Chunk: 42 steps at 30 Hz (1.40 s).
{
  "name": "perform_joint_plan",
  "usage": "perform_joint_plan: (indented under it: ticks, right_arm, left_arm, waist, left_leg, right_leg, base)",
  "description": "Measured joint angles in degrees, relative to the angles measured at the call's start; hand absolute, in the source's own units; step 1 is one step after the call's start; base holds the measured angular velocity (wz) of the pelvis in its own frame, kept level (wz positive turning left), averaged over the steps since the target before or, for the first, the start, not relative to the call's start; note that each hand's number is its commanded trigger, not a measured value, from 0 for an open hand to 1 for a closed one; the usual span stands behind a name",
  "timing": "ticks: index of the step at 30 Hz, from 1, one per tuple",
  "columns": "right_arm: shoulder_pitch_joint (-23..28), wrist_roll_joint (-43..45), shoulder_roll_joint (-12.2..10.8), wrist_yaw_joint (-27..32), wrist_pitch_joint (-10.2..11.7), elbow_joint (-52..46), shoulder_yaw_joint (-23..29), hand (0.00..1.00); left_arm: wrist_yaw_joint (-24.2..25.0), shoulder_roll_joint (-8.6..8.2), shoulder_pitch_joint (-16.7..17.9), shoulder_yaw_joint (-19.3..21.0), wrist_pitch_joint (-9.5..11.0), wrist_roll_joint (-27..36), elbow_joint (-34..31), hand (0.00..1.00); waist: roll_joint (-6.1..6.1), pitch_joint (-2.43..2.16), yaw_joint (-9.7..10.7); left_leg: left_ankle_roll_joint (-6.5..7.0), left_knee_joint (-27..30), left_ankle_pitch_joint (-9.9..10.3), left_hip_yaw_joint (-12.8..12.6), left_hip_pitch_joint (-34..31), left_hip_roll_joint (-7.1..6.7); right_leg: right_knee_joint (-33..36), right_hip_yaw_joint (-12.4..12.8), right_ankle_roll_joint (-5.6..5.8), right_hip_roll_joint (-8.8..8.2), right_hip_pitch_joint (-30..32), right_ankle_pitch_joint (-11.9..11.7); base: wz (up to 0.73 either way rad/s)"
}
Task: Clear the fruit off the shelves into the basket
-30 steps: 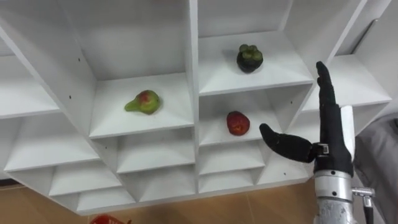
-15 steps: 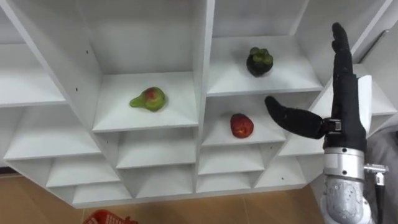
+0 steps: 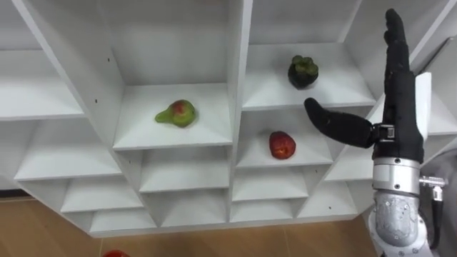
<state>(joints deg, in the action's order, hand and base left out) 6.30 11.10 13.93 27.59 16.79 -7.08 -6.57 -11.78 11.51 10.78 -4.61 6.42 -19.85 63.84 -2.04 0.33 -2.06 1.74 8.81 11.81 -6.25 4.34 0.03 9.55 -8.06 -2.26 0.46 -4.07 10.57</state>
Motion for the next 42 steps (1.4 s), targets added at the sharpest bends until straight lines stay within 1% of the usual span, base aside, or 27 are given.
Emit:
perform_joint_plan:
  ticks: [4,7,9,12,14,17,18,20,22,24,26,28,29,33,36,38,40,42]
  right_arm:
    - [-1.54,-0.93,0.08,-0.29,-0.05,2.45,1.07,0.0]
    - [-2.75,-1.31,1.28,-0.89,-0.13,4.89,1.15,0.0]
    - [-3.66,-2.03,2.92,-1.57,-0.39,7.01,1.11,0.0]
    - [-4.74,-2.04,4.1,-2.03,-0.71,9.15,1.11,0.0]
    - [-5.06,-2.06,4.44,-2.17,-0.74,9.99,1.11,0.0]
    - [-5.4,-2.39,4.43,-2.38,-0.82,11.5,1.1,0.0]
    - [-6.21,-2.76,4.42,-2.78,-0.88,12.73,1.1,0.0]
    - [-7.57,-3.38,4.44,-2.89,-1.82,14.24,1.14,0.0]
    - [-8.99,-5.68,4.44,-3.38,-2.11,15.86,1.18,0.0]
    - [-10.44,-6.43,4.44,-3.53,-3.22,16.29,1.22,0.0]
    - [-11.36,-6.41,4.45,-4.28,-3.27,16.31,1.22,0.0]
    - [-12.14,-6.05,4.46,-4.94,-3.81,16.31,1.62,0.0]
    - [-12.65,-6.1,4.52,-5.25,-4.56,16.31,1.88,0.0]
    - [-13.74,-6.26,4.51,-6.42,-5.93,16.34,1.89,0.0]
    - [-13.99,-6.37,4.5,-6.6,-6.44,16.51,1.9,0.0]
    - [-14.01,-6.12,4.38,-6.62,-6.48,17.37,1.72,0.0]
    - [-14.01,-5.08,4.32,-6.94,-6.97,17.72,1.51,0.0]
    - [-14.04,-3.51,4.3,-7.25,-7.01,17.74,1.43,0.0]
  left_arm:
    - [-0.02,0.0,0.03,-0.02,-0.31,0.0,0.0,1.0]
    - [-0.06,0.0,0.24,-0.11,-0.96,-0.03,0.01,1.0]
    - [-0.06,0.0,0.23,-0.11,-1.61,-0.03,0.0,1.0]
    - [0.0,0.0,0.17,-0.19,-2.26,0.08,-0.03,1.0]
    - [0.02,0.0,0.21,-0.19,-2.37,0.07,-0.1,1.0]
    - [0.06,0.0,0.19,-0.19,-2.43,0.0,-0.45,1.0]
    - [0.06,0.0,0.26,-0.19,-2.59,0.0,-0.68,1.0]
    - [0.06,0.0,0.25,-0.12,-2.94,0.09,-1.03,1.0]
    - [0.09,0.0,0.1,-0.05,-3.79,0.12,-1.38,1.0]
    - [0.2,-0.08,-0.38,-0.02,-4.38,0.12,-2.23,1.0]
    - [0.26,-0.16,-0.81,-0.02,-4.48,0.13,-2.41,1.0]
    - [0.7,-0.31,-1.1,0.43,-4.68,-0.3,-3.01,1.0]
    - [1.27,-0.31,-1.29,0.48,-4.81,-0.48,-3.43,1.0]
    - [2.5,-0.53,-1.33,0.48,-5.5,-0.46,-3.74,1.0]
    - [3.15,-0.69,-1.11,0.48,-6.3,-0.46,-4.53,1.0]
    - [3.56,-0.72,-1.09,0.49,-6.34,-0.46,-5.06,1.0]
    - [3.55,-0.81,-0.99,0.49,-6.33,-0.48,-5.9,1.0]
    - [3.55,-0.86,-0.98,0.49,-6.33,-0.5,-6.29,1.0]
  waist:
    - [-0.25,0.01,0.02]
    - [-0.37,0.06,-0.05]
    - [-0.49,0.05,-0.05]
    - [-0.54,0.07,-0.09]
    - [-0.54,0.07,-0.16]
    - [-0.72,0.06,-0.23]
    - [-0.8,0.07,-0.33]
    - [-0.91,0.13,-0.3]
    - [-1.12,-0.01,-0.33]
    - [-1.28,-0.04,-0.38]
    - [-1.31,-0.02,-0.6]
    - [-1.38,-0.03,-1.2]
    - [-1.52,0.01,-1.42]
    - [-1.78,0.06,-1.89]
    - [-1.8,0.08,-2.28]
    - [-1.79,0.08,-3.09]
    - [-1.78,0.12,-3.37]
    - [-1.76,0.15,-4.23]
  left_leg:
    - [0.01,0.03,-0.01,0.01,0.25,-0.03]
    - [0.02,0.06,-0.01,0.14,0.24,-0.08]
    - [0.02,0.2,-0.01,0.25,0.2,-0.1]
    - [0.02,0.42,-0.01,0.34,0.03,-0.11]
    - [0.02,0.5,-0.01,0.38,0.02,-0.13]
    - [0.02,0.58,-0.01,0.39,0.04,-0.15]
    - [0.02,0.6,-0.01,0.39,0.14,-0.16]
    - [0.02,0.62,-0.01,0.43,0.35,-0.18]
    - [0.02,0.69,-0.01,0.55,0.34,-0.21]
    - [0.03,0.74,-0.02,0.83,0.23,-0.22]
    - [0.03,0.74,-0.02,0.85,0.22,-0.22]
    - [0.03,0.72,-0.02,0.97,0.07,-0.3]
    - [0.03,0.72,-0.02,1.13,0.0,-0.37]
    - [0.03,0.72,-0.02,1.9,-0.29,-0.33]
    - [0.03,0.76,-0.02,2.49,-0.54,-0.33]
    - [0.02,0.76,-0.02,2.53,-0.49,-0.32]
    - [0.02,0.77,-0.02,2.6,-0.65,-0.32]
    - [0.02,0.86,-0.02,2.6,-0.71,-0.34]
  right_leg:
    - [0.01,-0.1,0.0,-0.08,-0.03,0.0]
    - [0.01,-0.06,0.0,-0.12,0.0,0.0]
    - [0.02,-0.1,0.0,-0.15,-0.01,0.0]
    - [0.01,-0.17,0.0,-0.16,-0.01,0.0]
    - [-0.01,-0.25,0.0,-0.2,-0.08,0.0]
    - [-0.03,-0.28,0.0,-0.22,-0.21,0.0]
    - [-0.03,-0.28,0.0,-0.23,-0.3,0.0]
    - [-0.14,-0.3,0.0,-0.25,-0.62,0.0]
    - [-0.53,-0.42,0.0,-0.25,-0.8,0.0]
    - [-0.76,-0.75,-0.02,-0.26,-0.83,-0.11]
    - [-0.85,-0.82,-0.02,-0.25,-0.84,-0.11]
    - [-0.88,-1.05,-0.02,-0.29,-0.83,-0.11]
    - [-0.89,-1.5,-0.01,-0.34,-0.84,-0.1]
    - [-0.9,-2.16,0.01,-0.38,-0.84,-0.1]
    - [-0.91,-2.71,0.02,-0.46,-0.8,-0.11]
    - [-0.91,-2.67,0.02,-0.46,-0.84,-0.11]
    - [-0.91,-2.76,0.02,-0.47,-0.73,-0.11]
    - [-0.9,-2.77,0.02,-0.5,-0.71,-0.11]
  base:
    - [0.0]
    - [0.0]
    - [0.0]
    - [0.0]
    - [0.0]
    - [0.0]
    - [0.0]
    - [0.0]
    - [0.03]
    - [0.06]
    - [0.0]
    - [0.02]
    - [0.1]
    - [0.09]
    - [0.09]
    - [0.03]
    - [0.0]
    - [0.0]
